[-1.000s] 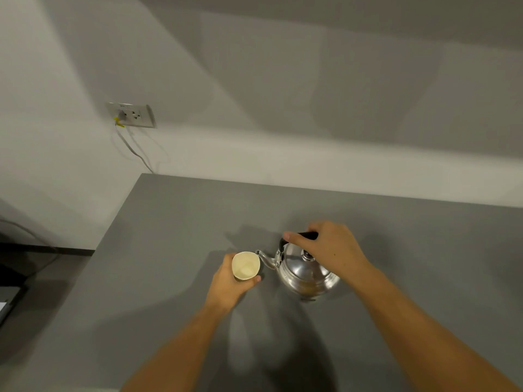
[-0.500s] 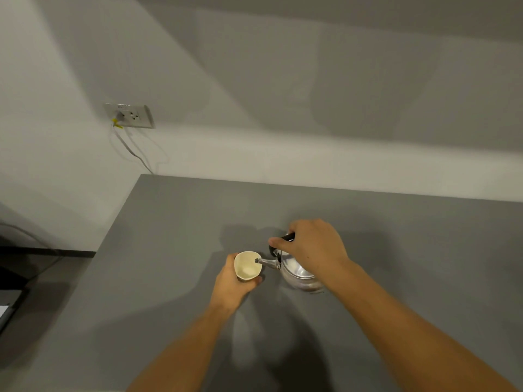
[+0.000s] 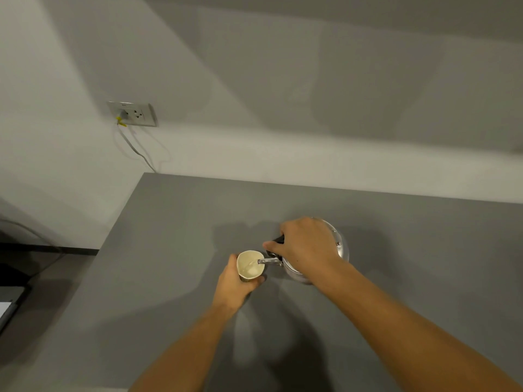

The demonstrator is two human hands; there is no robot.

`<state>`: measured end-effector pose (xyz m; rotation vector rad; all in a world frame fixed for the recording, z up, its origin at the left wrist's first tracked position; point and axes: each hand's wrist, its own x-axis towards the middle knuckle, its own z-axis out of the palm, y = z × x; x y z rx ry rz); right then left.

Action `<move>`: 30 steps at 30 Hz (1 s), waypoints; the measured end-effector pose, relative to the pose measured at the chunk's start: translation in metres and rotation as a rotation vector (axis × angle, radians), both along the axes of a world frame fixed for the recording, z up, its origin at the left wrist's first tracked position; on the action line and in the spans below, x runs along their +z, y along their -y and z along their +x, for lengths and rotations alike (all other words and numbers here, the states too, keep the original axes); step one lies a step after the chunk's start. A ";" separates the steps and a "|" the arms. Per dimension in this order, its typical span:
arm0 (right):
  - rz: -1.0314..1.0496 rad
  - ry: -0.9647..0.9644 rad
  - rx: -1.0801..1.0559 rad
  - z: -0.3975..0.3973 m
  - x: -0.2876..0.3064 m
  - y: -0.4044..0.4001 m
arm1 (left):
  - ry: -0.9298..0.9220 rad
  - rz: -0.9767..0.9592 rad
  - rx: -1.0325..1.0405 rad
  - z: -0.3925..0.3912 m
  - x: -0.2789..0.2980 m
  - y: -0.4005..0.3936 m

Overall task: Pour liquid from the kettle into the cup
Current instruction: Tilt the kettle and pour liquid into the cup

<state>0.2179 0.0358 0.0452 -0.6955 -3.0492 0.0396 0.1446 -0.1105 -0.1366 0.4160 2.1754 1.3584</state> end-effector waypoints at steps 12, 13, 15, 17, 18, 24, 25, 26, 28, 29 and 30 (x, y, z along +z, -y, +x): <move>0.046 -0.028 0.026 -0.001 0.002 0.004 | -0.018 -0.018 -0.029 0.000 0.001 0.000; 0.046 -0.026 0.026 -0.002 0.002 0.004 | -0.017 -0.017 -0.028 0.000 0.001 -0.001; 0.045 -0.017 0.028 -0.003 0.002 0.004 | -0.008 -0.009 -0.025 0.000 0.002 -0.001; 0.041 -0.015 0.027 -0.003 0.002 0.004 | -0.004 -0.012 -0.025 0.000 0.002 -0.001; 0.038 -0.015 0.025 -0.003 0.002 0.004 | -0.004 -0.015 -0.027 0.000 0.003 -0.001; 0.040 -0.008 0.037 -0.004 0.003 0.005 | 0.008 -0.003 -0.016 0.000 0.003 -0.001; 0.043 -0.012 0.040 -0.004 0.003 0.005 | 0.010 -0.002 -0.016 0.001 0.004 -0.001; 0.045 -0.017 0.042 -0.004 0.002 0.005 | 0.012 -0.002 -0.014 0.001 0.004 -0.001; 0.045 -0.023 0.049 -0.004 0.002 0.006 | 0.016 -0.002 -0.015 0.001 0.005 -0.001; 0.044 -0.024 0.052 -0.005 0.002 0.006 | 0.016 -0.003 -0.017 0.001 0.006 0.000; 0.043 -0.026 0.053 -0.005 0.002 0.006 | 0.018 -0.005 -0.018 0.001 0.006 0.000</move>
